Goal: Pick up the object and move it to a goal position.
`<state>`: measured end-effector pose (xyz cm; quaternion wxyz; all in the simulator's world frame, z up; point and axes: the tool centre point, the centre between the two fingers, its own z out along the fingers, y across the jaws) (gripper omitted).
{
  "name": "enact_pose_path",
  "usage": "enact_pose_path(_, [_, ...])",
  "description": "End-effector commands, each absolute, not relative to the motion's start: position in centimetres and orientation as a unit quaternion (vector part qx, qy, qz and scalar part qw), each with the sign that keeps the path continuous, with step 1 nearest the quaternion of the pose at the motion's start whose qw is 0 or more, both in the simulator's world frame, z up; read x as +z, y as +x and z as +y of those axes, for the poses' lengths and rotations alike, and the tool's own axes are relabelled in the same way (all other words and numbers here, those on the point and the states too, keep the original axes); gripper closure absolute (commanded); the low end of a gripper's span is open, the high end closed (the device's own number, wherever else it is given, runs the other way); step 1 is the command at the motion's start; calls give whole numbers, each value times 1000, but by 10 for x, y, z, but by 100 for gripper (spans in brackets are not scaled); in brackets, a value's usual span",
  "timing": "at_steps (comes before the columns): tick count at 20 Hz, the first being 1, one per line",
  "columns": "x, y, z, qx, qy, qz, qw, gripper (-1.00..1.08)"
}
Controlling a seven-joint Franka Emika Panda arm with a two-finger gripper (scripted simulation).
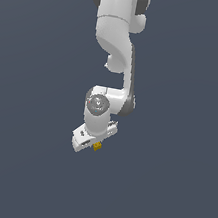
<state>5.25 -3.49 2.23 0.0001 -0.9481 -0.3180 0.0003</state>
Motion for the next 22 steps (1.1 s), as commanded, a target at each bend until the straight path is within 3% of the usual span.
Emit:
enact_pose_path(1, [24,51,-35,0,-948,-318,0,108])
enact_pose_path(11, [51,30,-37,0,-948,-318,0,108])
enact_pose_path(22, [118,-23,-41,0,-948,-318,0,108])
